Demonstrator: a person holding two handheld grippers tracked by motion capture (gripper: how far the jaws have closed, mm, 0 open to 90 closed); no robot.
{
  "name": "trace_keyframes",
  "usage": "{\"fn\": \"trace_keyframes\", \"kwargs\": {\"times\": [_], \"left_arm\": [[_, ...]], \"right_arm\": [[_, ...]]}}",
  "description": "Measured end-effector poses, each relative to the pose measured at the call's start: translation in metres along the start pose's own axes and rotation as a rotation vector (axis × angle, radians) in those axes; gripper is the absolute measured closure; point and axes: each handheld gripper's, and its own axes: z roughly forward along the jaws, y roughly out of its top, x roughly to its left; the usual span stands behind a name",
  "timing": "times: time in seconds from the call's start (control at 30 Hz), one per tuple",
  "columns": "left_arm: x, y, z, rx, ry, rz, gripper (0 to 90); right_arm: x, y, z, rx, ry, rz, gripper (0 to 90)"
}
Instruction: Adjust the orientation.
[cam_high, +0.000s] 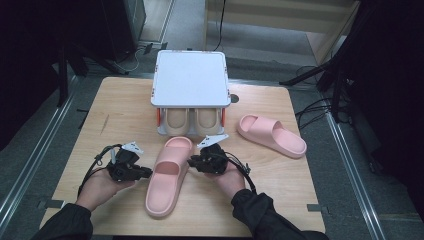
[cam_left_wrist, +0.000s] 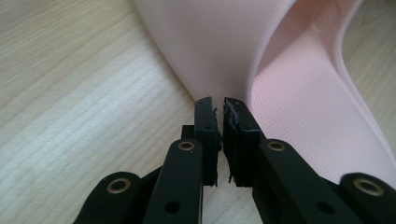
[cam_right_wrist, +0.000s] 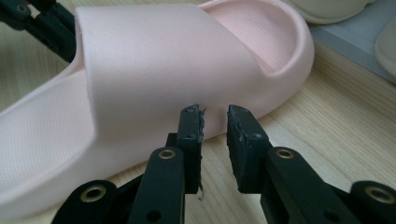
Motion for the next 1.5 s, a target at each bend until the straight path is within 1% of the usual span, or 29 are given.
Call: {"fn": "trace_keyframes", "kwargs": {"times": [0.07, 0.17, 0.3, 0.37, 0.4, 0.43, 0.5, 0.63, 0.67, 0.8, 0.83, 0.97, 1.0, 1.1, 1.2, 1.27, 1.37, 1.47, 1.5], "left_arm": [[-0.002, 0.0, 0.0, 0.004, -0.011, 0.003, 83.1], [-0.001, -0.001, 0.0, -0.001, -0.01, 0.0, 82.4], [0.004, -0.001, -0.004, -0.027, -0.006, -0.024, 78.7], [0.007, -0.001, -0.007, -0.045, -0.007, -0.034, 75.2], [0.009, -0.001, -0.008, -0.061, 0.0, -0.044, 74.8], [0.011, -0.001, -0.01, -0.066, 0.002, -0.044, 73.8], [0.013, -0.001, -0.011, -0.081, -0.003, -0.06, 71.3], [0.018, 0.003, -0.013, -0.099, -0.003, -0.061, 62.4], [0.019, 0.004, -0.014, -0.105, -0.009, -0.069, 61.3], [0.022, 0.01, -0.015, -0.13, -0.027, -0.076, 57.1], [0.023, 0.012, -0.015, -0.128, -0.03, -0.074, 56.6], [0.027, 0.018, -0.014, -0.133, -0.039, -0.087, 51.6], [0.029, 0.019, -0.014, -0.133, -0.036, -0.083, 50.8], [0.03, 0.024, -0.013, -0.143, -0.037, -0.087, 49.5], [0.032, 0.029, -0.011, -0.138, -0.042, -0.087, 48.8], [0.033, 0.032, -0.009, -0.127, -0.043, -0.086, 48.5], [0.033, 0.037, -0.007, -0.129, -0.044, -0.082, 48.2], [0.034, 0.042, -0.003, -0.131, -0.061, -0.083, 47.2], [0.033, 0.043, -0.002, -0.13, -0.059, -0.079, 46.7]], "right_arm": [[0.0, 0.001, 0.0, 0.0, 0.001, 0.003, 75.6], [-0.001, 0.001, 0.0, 0.002, 0.003, 0.006, 75.0], [-0.002, 0.002, -0.001, -0.006, -0.002, -0.004, 73.8], [-0.002, 0.002, -0.004, -0.015, 0.001, -0.004, 73.0], [-0.003, 0.002, -0.005, -0.018, 0.0, -0.004, 72.8], [-0.003, 0.002, -0.007, -0.021, -0.001, 0.0, 72.4], [-0.005, 0.002, -0.011, -0.027, -0.002, 0.004, 71.5], [-0.008, -0.001, -0.019, -0.042, -0.015, 0.006, 69.0], [-0.009, -0.001, -0.021, -0.045, -0.017, 0.005, 68.5], [-0.013, -0.006, -0.029, -0.052, -0.033, 0.008, 67.0], [-0.015, -0.007, -0.031, -0.053, -0.036, 0.012, 66.7], [-0.021, -0.012, -0.041, -0.058, -0.048, 0.022, 64.3], [-0.023, -0.014, -0.044, -0.06, -0.055, 0.028, 64.0], [-0.028, -0.018, -0.054, -0.073, -0.072, 0.044, 63.3], [-0.034, -0.024, -0.065, -0.088, -0.092, 0.059, 62.7], [-0.038, -0.028, -0.071, -0.085, -0.11, 0.065, 62.7], [-0.046, -0.034, -0.08, -0.088, -0.128, 0.089, 62.7], [-0.054, -0.039, -0.092, -0.096, -0.14, 0.114, 62.1], [-0.057, -0.041, -0.095, -0.099, -0.14, 0.118, 60.9]]}}
